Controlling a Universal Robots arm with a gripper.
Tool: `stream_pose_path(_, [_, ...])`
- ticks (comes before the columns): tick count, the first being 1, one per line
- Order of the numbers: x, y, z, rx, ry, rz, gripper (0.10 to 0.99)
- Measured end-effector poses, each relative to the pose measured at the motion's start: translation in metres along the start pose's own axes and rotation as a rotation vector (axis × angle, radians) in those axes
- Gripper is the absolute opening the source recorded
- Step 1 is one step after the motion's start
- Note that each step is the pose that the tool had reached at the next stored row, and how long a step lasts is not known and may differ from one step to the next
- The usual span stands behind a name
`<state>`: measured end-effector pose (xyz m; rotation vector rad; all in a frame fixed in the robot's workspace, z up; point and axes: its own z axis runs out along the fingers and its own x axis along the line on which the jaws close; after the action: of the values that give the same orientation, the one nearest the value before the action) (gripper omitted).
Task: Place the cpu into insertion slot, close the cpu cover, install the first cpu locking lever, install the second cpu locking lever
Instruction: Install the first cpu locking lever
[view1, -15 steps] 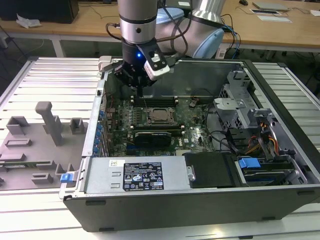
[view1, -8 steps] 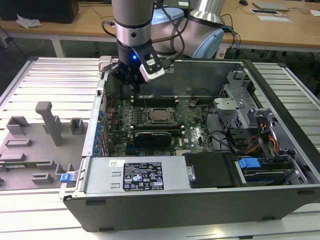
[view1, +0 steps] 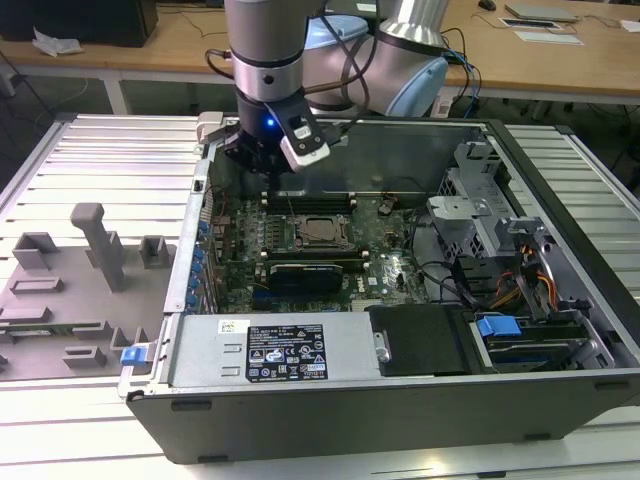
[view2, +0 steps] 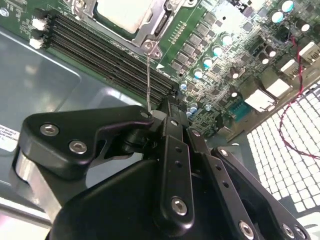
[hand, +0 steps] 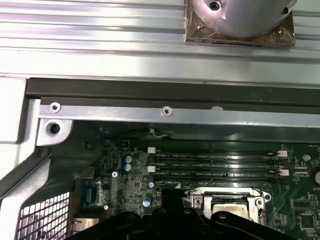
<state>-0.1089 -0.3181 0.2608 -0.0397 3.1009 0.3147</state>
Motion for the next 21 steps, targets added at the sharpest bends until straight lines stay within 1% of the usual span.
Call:
stream_pose_path(2, [-0.0039,-0.0001,0.0006,-0.001,0.0,0.0,0.106])
stream_pose_path(4, [-0.0099,-0.0004,0.0011,-0.001,0.0,0.0,0.106])
stream_pose_path(5, [-0.0175,-0.0006,0.0016,-0.001,0.0,0.0,0.106])
stream_pose_path(7, [-0.0266,-0.001,0.0022,-0.001,-0.0001,0.0,0.106])
stream_pose_path(9, [-0.041,-0.0015,0.0029,-0.001,-0.0002,0.001,0.106])
stream_pose_path(11, [-0.0583,-0.002,0.0036,-0.001,-0.0002,0.001,0.106])
stream_pose_path(12, [-0.0643,-0.0022,0.0038,-0.001,-0.0002,0.001,0.106])
stream_pose_path(14, [-0.0653,-0.0023,0.0038,-0.001,-0.0001,0.001,0.106])
stream_pose_path(15, [-0.0649,-0.0022,0.0039,-0.001,-0.002,0.0,0.106])
stream_pose_path(16, [-0.0633,-0.0021,0.0039,0.0,-0.0296,-0.006,0.106])
stream_pose_path(18, [-0.061,-0.0022,0.0043,0.002,-0.0638,-0.013,0.106])
stream_pose_path(19, [-0.0588,-0.0024,0.0056,0.002,-0.0761,-0.015,0.106])
stream_pose_path(20, [-0.0582,-0.0025,0.006,0.002,-0.0812,-0.017,0.106])
stream_pose_path(21, [-0.0574,-0.0026,0.0066,0.002,-0.089,-0.019,0.106])
